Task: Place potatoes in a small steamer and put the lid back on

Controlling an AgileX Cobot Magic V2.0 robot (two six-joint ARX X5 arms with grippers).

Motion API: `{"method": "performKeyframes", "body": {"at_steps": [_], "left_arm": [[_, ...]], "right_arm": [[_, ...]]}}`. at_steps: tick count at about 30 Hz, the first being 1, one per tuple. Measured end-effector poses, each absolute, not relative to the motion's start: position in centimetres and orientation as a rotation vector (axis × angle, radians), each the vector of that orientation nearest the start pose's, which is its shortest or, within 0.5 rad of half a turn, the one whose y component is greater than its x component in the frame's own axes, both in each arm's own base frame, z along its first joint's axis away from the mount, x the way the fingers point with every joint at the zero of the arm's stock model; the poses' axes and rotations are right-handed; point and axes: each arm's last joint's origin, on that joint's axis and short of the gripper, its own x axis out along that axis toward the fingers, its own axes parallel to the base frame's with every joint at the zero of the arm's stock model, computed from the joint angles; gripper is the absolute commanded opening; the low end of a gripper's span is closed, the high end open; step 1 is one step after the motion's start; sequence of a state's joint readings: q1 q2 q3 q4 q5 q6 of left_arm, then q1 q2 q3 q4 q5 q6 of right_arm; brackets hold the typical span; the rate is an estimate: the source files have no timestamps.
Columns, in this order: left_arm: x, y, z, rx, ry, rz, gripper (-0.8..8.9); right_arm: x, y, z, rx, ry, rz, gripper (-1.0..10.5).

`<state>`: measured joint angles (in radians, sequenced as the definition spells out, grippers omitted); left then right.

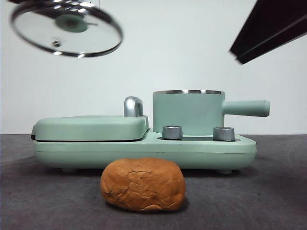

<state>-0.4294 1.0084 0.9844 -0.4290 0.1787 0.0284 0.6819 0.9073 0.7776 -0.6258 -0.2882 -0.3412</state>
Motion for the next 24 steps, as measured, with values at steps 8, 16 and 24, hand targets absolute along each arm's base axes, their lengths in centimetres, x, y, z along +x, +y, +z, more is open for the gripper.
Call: {"method": "performKeyframes", "body": {"at_steps": [8, 16, 24], "left_arm": [[16.3, -7.6, 33.4, 0.085, 0.489, -0.559, 0.09], [13.5, -5.9, 34.5, 0.079, 0.437, -0.514, 0.09], [12.5, -5.3, 35.1, 0.07, 0.391, -0.495, 0.09]], "right_arm": [[14.5, 15.1, 25.7, -0.489, 0.616, 1.131, 3.4], [15.6, 18.1, 23.0, -0.524, 0.674, 1.189, 3.4], [16.9, 20.5, 19.7, -0.572, 0.721, 1.226, 3.4]]}}
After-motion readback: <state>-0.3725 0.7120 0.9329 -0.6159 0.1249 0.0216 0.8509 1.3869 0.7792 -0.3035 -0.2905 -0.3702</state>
